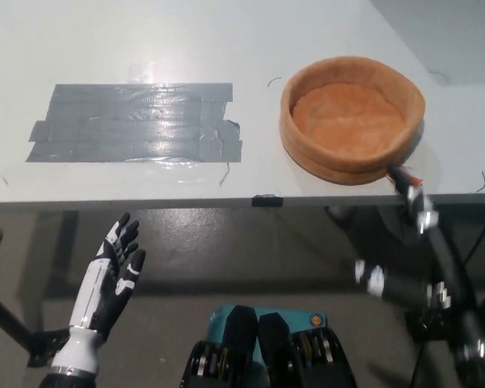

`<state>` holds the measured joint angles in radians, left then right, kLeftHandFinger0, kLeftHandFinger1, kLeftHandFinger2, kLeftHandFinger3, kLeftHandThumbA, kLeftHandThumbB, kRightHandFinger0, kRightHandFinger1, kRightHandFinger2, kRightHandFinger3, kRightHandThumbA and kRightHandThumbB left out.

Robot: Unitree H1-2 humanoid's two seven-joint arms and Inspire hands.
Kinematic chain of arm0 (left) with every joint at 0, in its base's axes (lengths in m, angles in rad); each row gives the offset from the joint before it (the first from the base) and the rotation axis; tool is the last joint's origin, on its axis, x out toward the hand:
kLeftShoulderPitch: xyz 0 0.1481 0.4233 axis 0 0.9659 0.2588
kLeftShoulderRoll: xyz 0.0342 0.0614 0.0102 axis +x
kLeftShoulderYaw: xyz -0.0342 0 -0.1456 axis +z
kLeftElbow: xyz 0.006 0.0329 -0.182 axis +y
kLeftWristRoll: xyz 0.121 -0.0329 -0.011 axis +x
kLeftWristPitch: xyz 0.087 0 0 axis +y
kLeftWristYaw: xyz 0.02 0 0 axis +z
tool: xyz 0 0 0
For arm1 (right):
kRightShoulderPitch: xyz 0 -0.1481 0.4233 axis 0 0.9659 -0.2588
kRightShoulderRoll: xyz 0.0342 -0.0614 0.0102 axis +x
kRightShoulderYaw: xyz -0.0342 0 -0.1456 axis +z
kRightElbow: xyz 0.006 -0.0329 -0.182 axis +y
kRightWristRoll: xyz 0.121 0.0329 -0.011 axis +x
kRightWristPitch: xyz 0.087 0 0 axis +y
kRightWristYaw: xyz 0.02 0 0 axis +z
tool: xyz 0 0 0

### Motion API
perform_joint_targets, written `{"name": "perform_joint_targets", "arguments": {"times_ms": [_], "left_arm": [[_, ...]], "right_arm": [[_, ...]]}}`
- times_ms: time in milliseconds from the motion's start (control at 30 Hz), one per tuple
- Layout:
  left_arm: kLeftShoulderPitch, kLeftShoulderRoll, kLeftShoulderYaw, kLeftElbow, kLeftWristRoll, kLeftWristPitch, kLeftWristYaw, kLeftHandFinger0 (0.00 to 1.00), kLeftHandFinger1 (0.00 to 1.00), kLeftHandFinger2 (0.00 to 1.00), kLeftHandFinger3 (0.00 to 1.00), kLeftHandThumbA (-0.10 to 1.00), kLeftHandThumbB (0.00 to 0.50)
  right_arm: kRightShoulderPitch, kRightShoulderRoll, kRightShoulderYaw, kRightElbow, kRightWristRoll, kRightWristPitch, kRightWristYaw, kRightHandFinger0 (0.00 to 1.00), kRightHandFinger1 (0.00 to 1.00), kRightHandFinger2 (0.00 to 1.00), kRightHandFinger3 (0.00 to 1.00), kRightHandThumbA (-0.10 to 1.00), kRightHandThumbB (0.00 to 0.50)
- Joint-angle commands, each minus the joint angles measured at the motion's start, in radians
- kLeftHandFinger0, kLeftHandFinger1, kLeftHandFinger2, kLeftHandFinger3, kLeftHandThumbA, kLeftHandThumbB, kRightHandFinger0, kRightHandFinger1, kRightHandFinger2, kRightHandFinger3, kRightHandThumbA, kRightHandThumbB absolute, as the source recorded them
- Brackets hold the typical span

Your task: An emotional support dumpling is kept in a soft plate infront in the middle of the desk infront of the robot. The robot extends its right arm to pick up the dumpling and hands it to a person

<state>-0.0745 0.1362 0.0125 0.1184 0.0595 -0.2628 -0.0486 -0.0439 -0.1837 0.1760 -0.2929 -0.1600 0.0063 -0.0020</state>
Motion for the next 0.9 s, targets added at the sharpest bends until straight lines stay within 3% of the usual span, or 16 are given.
{"name": "perform_joint_targets", "arguments": {"times_ms": [0,33,300,467,533,800,867], "left_arm": [[0.017,0.015,0.002,-0.020,-0.017,-0.045,-0.012,1.00,1.00,1.00,1.00,0.82,0.331],[0.029,0.015,-0.002,-0.018,-0.002,-0.042,-0.008,1.00,1.00,1.00,1.00,0.84,0.351],[0.052,0.008,-0.004,-0.022,-0.012,-0.036,-0.012,1.00,1.00,1.00,1.00,0.79,0.355],[0.066,0.016,-0.014,-0.029,0.012,-0.051,-0.015,1.00,1.00,1.00,1.00,0.82,0.352],[0.068,0.017,-0.016,-0.037,0.024,-0.045,-0.011,1.00,1.00,1.00,1.00,0.84,0.362],[0.063,0.017,-0.017,-0.045,0.027,-0.034,-0.011,1.00,1.00,1.00,1.00,0.84,0.377],[0.065,0.017,-0.016,-0.047,0.021,-0.034,-0.015,1.00,1.00,1.00,1.00,0.83,0.373]], "right_arm": [[0.051,0.011,0.004,0.071,0.073,-0.110,0.041,1.00,1.00,1.00,1.00,0.86,0.297],[0.064,0.009,0.003,0.113,0.073,-0.116,0.047,1.00,1.00,1.00,1.00,0.88,0.295],[0.075,0.005,-0.008,0.234,0.083,-0.152,0.068,1.00,1.00,1.00,1.00,0.85,0.282],[0.097,0.005,-0.006,0.234,0.075,-0.150,0.075,1.00,1.00,1.00,1.00,0.86,0.291],[0.098,0.004,-0.009,0.241,0.082,-0.164,0.080,1.00,1.00,1.00,1.00,0.85,0.267],[0.096,0.005,-0.017,0.233,0.085,-0.150,0.087,1.00,1.00,1.00,1.00,0.87,0.298],[0.095,0.003,-0.016,0.230,0.082,-0.147,0.091,1.00,1.00,1.00,1.00,0.86,0.263]]}}
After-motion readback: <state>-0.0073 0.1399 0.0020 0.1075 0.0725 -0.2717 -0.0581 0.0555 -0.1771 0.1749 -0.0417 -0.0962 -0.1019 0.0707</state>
